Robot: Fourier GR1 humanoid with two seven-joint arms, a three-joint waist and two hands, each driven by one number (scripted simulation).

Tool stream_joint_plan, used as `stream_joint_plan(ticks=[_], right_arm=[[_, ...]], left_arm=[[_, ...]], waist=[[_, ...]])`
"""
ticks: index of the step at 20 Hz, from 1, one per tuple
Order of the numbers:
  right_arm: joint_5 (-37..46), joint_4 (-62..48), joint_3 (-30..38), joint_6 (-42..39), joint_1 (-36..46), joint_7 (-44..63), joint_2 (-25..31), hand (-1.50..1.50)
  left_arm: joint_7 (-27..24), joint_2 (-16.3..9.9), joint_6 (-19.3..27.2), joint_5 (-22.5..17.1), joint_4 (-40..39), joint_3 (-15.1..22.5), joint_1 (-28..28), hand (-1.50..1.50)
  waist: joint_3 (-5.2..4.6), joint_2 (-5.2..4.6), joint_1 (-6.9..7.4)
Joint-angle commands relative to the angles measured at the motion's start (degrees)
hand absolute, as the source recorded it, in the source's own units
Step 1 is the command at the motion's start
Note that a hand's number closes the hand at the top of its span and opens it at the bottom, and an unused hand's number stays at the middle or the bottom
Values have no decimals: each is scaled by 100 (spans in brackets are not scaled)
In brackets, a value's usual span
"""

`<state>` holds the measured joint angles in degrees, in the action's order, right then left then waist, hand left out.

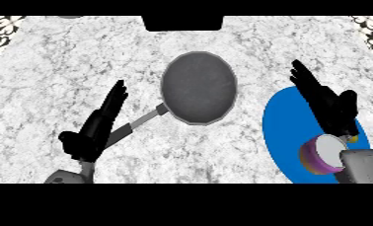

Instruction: Pick the lemon from the plate and place it in the pan

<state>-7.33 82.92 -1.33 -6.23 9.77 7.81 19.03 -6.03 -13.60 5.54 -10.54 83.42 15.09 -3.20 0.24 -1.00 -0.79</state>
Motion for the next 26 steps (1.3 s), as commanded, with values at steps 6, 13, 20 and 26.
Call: stream_joint_plan(ticks=[6,13,20,26], right_arm=[[-2200,737,68,-2603,755,-806,66,-150],[-2417,-576,2077,-2103,-136,-2012,540,150],[-1608,-1685,2402,-4245,74,-3467,1988,-150],[-852,-946,2293,-4019,240,-2768,3236,-150]], left_arm=[[897,-1174,822,538,-688,-1036,58,0],[1310,-1390,760,418,-904,-1241,157,0],[1807,-1395,715,521,-1067,-1304,-491,0],[2049,-1382,725,605,-658,-1167,-271,0]], waist=[[51,139,319],[10,68,-20],[-12,72,87],[-22,116,92]])
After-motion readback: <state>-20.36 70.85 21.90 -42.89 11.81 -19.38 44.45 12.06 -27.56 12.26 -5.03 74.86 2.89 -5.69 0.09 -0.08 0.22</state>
